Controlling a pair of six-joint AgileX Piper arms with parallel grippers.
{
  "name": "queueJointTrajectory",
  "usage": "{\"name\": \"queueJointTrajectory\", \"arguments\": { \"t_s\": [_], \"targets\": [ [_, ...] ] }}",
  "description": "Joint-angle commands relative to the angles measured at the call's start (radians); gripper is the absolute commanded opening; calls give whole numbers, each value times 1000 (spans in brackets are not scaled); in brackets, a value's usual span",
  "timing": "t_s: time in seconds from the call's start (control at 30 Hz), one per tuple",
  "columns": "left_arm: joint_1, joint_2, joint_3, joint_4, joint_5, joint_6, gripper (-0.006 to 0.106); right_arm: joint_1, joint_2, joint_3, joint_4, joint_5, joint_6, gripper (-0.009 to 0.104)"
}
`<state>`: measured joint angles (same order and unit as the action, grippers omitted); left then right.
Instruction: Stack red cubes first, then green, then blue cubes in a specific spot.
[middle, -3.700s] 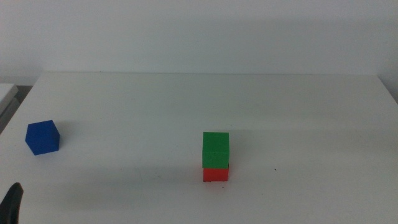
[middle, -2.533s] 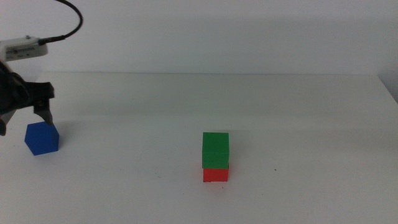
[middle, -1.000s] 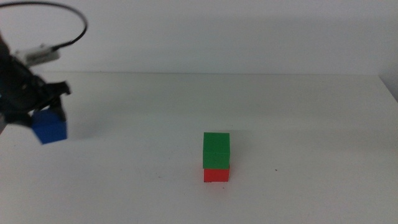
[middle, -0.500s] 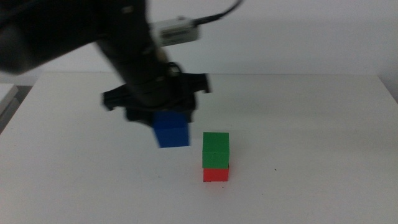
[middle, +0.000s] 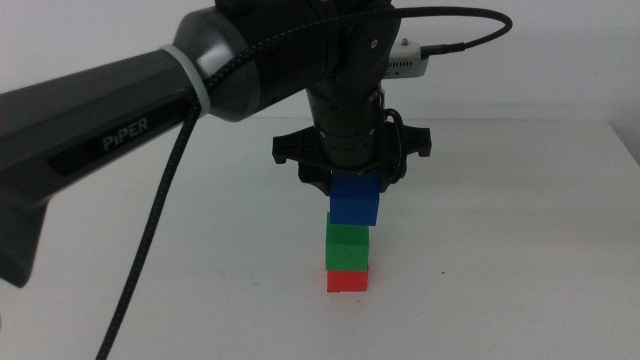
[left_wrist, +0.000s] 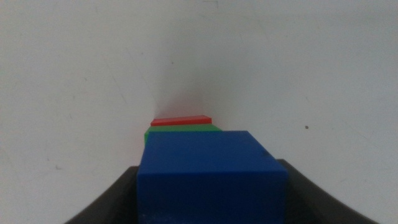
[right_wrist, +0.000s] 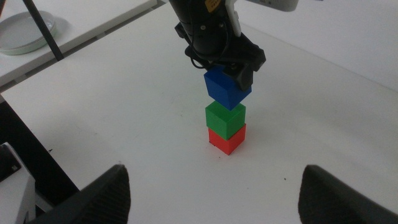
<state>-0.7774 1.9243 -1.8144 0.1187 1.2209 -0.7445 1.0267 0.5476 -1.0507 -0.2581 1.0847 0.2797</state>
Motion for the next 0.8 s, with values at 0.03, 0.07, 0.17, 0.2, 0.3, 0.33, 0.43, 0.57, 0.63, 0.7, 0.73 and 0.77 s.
{"name": "queueJointTrajectory", "arguments": {
  "t_s": [0.03, 0.07, 0.17, 0.2, 0.3, 0.33, 0.43, 0.57, 0.63, 0.7, 0.73, 0.77],
  "targets": [
    [0, -6, -12, 15, 0, -23, -2, 0, -8, 3, -5, -9, -8, 92],
    [0, -6, -12, 20, 0, -23, -2, 0, -8, 3, -5, -9, -8, 92],
    [0, 3, -8, 30, 0, -50, -2, 0, -8, 3, -5, -9, -8, 92],
    [0, 7, 2, 30, 0, -60, -2, 0, -8, 3, -5, -9, -8, 92],
    [0, 10, 30, 30, 0, -74, -2, 0, -8, 3, -5, -9, -8, 92],
    [0, 10, 38, 30, 0, -76, -2, 0, -8, 3, -5, -9, -8, 92],
    [0, 12, 40, 30, 0, -76, -2, 0, -8, 3, -5, -9, -8, 92],
    [1, 17, 40, 22, 0, -85, -2, 0, -8, 3, -5, -9, -8, 92],
    [1, 24, 40, 20, 0, -87, -2, 0, -8, 3, -5, -9, -8, 92],
    [1, 30, 40, 16, 0, -90, -2, 0, -8, 3, -5, -9, -8, 92],
    [1, 30, 40, 11, 0, -90, -2, 0, -8, 3, -5, -9, -8, 92],
    [1, 32, 40, 11, 0, -90, -2, 0, -8, 3, -5, -9, -8, 92]
  ]
}}
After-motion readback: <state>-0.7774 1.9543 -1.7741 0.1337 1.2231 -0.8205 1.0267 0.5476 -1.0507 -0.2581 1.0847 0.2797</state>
